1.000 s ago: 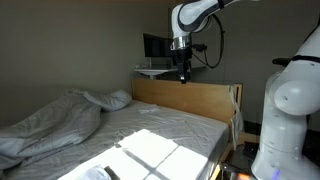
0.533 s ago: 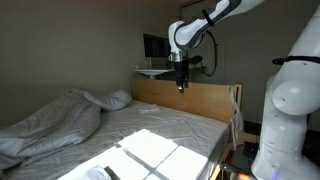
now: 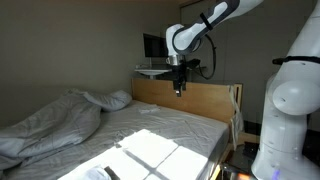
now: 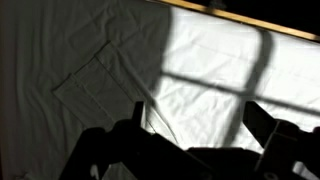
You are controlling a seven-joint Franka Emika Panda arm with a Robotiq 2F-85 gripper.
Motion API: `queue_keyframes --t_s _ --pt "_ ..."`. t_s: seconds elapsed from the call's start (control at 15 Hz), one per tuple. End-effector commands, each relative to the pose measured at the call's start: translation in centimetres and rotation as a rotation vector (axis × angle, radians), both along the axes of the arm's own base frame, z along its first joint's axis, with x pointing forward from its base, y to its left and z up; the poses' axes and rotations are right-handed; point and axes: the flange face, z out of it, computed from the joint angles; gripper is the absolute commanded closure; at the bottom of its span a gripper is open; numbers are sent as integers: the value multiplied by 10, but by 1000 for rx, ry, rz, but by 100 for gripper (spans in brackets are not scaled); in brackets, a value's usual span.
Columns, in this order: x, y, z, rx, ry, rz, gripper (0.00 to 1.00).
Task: Fold the cloth
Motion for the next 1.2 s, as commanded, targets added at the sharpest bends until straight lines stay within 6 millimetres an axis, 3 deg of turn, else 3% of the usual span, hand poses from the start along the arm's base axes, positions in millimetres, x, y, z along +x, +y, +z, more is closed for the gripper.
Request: queue_keyframes --t_s 0.0,0.27,0.47,0.53,0.87,1.13 --pt "18 39 -69 -72 8 12 0" --pt "33 72 -140 -167 22 33 0" --pt "43 72 -184 -273 71 11 0" --pt "23 28 -191 -294 73 -1 0" --pt "10 -51 -256 -411 112 -3 0" --pt "-6 -78 -289 -390 127 9 0"
